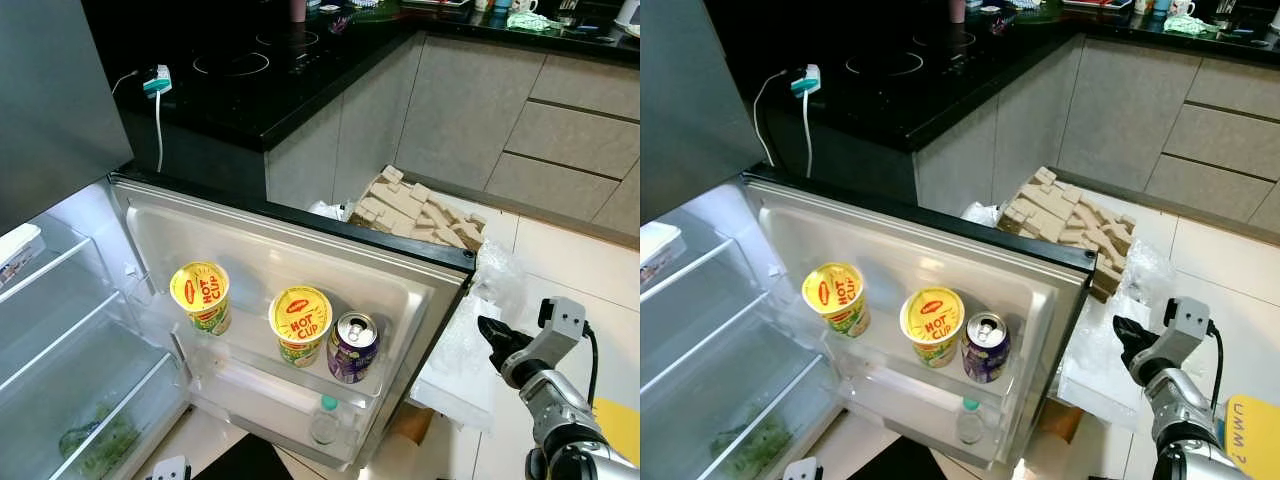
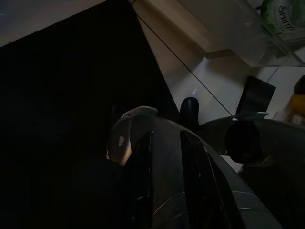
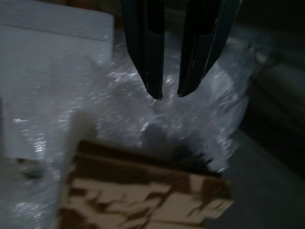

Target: Restocking fridge

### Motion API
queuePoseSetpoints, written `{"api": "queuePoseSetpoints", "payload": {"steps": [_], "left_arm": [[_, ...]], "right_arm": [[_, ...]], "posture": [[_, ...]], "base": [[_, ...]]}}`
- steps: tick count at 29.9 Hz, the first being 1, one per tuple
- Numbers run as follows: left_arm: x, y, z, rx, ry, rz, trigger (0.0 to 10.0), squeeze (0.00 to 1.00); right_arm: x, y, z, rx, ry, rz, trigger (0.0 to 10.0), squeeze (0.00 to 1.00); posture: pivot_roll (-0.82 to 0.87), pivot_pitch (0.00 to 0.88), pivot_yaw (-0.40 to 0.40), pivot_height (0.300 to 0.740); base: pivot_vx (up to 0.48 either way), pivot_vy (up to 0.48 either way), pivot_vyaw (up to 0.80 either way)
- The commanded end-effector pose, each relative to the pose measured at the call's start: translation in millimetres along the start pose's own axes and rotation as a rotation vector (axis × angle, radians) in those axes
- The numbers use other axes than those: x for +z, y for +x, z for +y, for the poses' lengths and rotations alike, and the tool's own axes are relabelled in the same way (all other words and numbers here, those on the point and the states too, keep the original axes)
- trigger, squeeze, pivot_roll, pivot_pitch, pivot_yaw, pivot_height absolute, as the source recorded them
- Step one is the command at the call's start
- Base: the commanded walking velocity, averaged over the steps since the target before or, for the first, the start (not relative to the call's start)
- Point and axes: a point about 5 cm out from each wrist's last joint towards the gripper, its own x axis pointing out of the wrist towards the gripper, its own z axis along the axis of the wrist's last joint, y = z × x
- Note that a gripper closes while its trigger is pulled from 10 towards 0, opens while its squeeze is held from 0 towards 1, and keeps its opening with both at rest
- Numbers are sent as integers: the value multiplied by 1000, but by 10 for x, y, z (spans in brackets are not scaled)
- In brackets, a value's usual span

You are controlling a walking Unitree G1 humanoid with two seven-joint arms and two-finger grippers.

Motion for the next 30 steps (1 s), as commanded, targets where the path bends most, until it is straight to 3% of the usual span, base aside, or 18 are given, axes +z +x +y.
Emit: {"api": "queuePoseSetpoints", "payload": {"steps": [1, 6, 12, 14, 19, 24, 27, 30], "left_arm": [[-29, -14, 20, 6, -2, 12, 10000, 0], [-41, -13, 11, 2, -3, 15, 10000, 0], [-44, -17, 18, 3, -1, 17, 10000, 0], [-45, -16, 14, -1, -1, 18, 10000, 0], [-48, -15, 10, -5, 0, 19, 10000, 0], [-49, -14, 5, -8, 2, 20, 10000, 0], [-47, -13, 1, -12, 2, 19, 10000, 0], [-50, -12, -1, -13, 2, 20, 10000, 0]], "right_arm": [[-70, 17, 67, 51, -8, 44, 10000, 0], [-130, 24, 186, 207, 23, 81, 10000, 0], [-178, 16, 262, 310, 37, 112, 10000, 0], [-250, 4, 370, 434, 46, 158, 10000, 0], [-281, -7, 421, 499, 60, 182, 10000, 0], [-342, -53, 485, 617, 81, 235, 10000, 0], [-394, -124, 543, 754, 129, 286, 10000, 0], [-421, -155, 558, 796, 148, 308, 10000, 0]], "posture": [[-43, 0, -30, 740], [-43, 0, -30, 740], [-46, 0, -29, 740], [-46, 0, -29, 740], [-45, 0, -27, 740], [-44, 0, -30, 740], [-44, 0, -30, 740], [-44, 0, -30, 740]], "base": [[0, 0, 0], [0, 0, 0], [0, 0, 0], [0, 0, 0], [0, 0, 0], [0, 0, 0], [0, 0, 0], [0, 0, 0]]}}
